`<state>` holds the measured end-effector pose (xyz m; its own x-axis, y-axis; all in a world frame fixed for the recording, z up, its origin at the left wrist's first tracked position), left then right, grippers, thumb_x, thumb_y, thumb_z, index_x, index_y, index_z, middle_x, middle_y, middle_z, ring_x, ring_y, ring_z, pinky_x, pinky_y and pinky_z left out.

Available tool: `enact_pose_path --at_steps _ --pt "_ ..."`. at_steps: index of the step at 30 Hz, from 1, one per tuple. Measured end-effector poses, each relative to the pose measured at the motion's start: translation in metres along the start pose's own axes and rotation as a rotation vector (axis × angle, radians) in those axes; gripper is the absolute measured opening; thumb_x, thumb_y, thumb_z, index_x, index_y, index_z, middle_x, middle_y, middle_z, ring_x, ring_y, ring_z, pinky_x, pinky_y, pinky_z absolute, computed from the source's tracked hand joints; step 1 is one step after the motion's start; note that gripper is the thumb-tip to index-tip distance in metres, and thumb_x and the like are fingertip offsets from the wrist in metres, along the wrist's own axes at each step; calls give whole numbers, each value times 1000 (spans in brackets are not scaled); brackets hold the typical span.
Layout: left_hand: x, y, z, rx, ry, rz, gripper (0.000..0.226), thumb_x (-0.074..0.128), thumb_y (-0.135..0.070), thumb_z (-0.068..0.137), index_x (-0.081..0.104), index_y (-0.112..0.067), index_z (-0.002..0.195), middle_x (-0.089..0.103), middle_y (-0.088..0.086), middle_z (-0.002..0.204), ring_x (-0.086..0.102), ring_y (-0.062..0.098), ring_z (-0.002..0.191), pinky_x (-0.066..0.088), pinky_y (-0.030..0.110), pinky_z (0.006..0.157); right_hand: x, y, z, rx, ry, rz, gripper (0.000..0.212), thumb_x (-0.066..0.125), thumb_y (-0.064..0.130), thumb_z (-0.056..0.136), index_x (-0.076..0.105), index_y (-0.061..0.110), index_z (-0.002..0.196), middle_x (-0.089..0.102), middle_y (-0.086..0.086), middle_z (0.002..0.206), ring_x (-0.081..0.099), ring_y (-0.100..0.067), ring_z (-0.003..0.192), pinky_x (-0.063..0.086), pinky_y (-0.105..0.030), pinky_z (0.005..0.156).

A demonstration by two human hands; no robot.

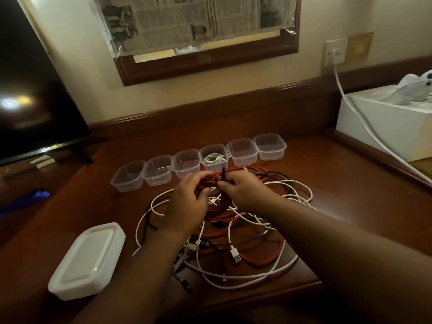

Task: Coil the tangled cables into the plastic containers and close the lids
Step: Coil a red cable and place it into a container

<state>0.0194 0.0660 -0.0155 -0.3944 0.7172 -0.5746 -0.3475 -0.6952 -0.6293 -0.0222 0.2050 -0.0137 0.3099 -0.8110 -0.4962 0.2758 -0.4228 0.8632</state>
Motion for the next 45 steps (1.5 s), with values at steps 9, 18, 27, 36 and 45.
enact_pose_path --at_steps 9,18,27,36,45 --pt "50 19 7 -232 46 -241 36 55 -4 95 60 -29 119 60 -12 118 58 -7 107 49 14 92 -8 -39 13 -44 -361 123 18 57 23 98 69 17 86 65 4 73 58 -5 65 43 -19 57" --pt "61 54 41 -310 44 -79 28 58 -5 89 58 -28 105 53 -15 105 54 5 99 45 18 80 3 -62 68 -93 -232 -80 24 51 14 100 66 14 118 67 0 103 60 -12 92 45 -28 79" --pt "75 91 37 -592 128 -288 40 47 -3 93 67 -33 109 70 -8 105 67 8 96 58 38 88 22 -80 94 -171 -7 -206 35 50 11 100 60 20 132 50 8 94 51 -8 91 39 -18 80" --pt "71 80 36 -347 -42 -218 48 49 9 85 68 -31 103 61 -18 112 57 -2 108 49 14 91 19 -88 90 -42 22 -123 33 44 8 98 72 23 105 60 6 91 61 -11 84 52 -24 74" --pt "71 82 34 -380 -35 -293 45 53 5 88 68 -33 108 68 -16 104 63 -4 99 54 14 80 15 -82 86 -134 78 -239 32 46 10 99 69 27 113 53 6 95 54 -10 88 48 -27 77"
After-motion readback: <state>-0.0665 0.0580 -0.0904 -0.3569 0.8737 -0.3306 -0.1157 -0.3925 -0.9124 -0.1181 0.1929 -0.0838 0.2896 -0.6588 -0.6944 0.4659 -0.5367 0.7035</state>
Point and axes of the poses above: each hand's wrist, its own z-axis towards the middle knuckle, its own x-axis out of the palm, y = z × x, the point moved 5 cm from there along z, towards the middle knuckle
